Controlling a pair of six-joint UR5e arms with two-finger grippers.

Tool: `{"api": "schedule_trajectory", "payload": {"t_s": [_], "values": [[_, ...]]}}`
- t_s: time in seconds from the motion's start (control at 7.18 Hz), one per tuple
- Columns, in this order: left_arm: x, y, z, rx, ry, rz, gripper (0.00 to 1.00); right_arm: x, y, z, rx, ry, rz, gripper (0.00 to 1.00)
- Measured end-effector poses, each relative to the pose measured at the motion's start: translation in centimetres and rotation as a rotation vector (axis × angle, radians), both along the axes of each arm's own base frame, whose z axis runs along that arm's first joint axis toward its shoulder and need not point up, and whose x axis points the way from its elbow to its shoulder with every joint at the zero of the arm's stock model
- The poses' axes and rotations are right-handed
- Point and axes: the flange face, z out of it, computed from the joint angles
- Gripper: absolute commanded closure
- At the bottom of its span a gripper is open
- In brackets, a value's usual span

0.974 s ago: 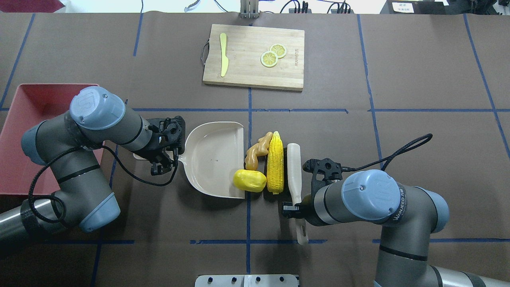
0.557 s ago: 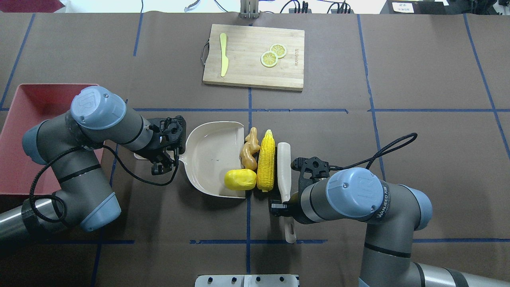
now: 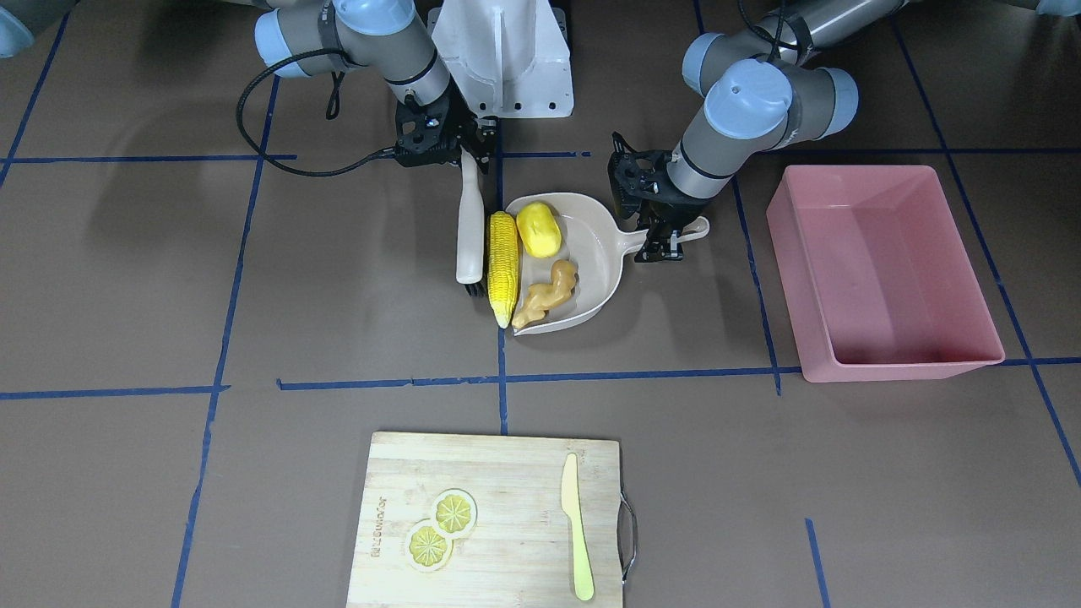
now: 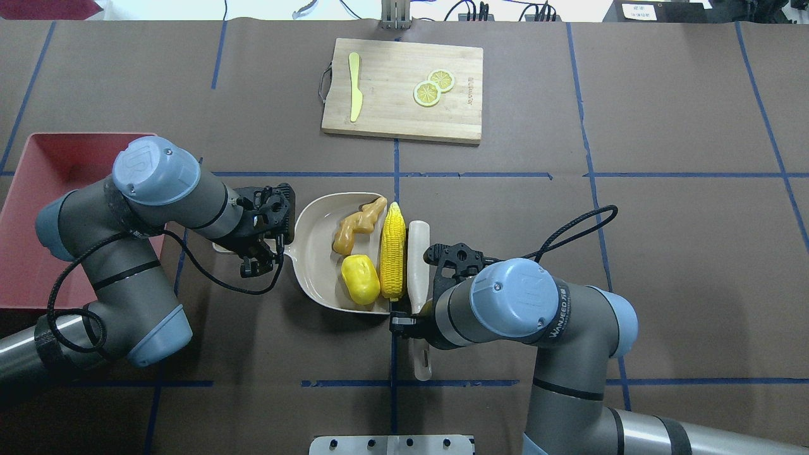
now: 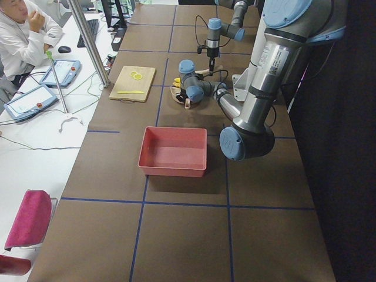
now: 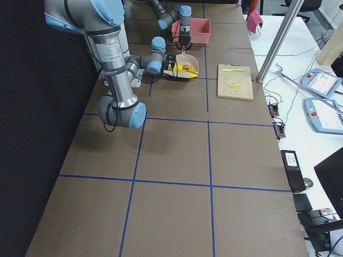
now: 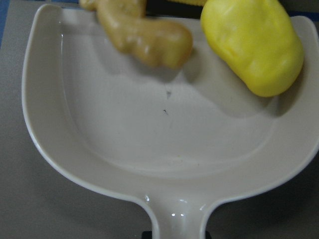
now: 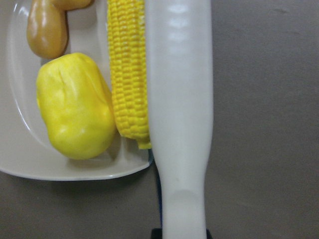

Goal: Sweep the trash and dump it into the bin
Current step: 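Sweep the corn, potato and ginger into the dustpan with the right gripper's brush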

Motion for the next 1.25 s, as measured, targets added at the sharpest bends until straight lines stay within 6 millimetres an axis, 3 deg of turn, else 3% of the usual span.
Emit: {"api": "schedule_trajectory", "payload": {"t_s": [0.56, 1.25], "values": [[0.0, 0.0, 0.0, -0.001, 0.001, 0.001, 0.94, -2.7, -0.3, -3.3, 0.006, -0.027, -0.007, 1.00], [0.0, -0.1, -0.2, 0.000, 0.003, 0.000, 0.94, -3.8, -0.4, -4.7, 0.025, -0.039, -0.017, 1.00]]}}
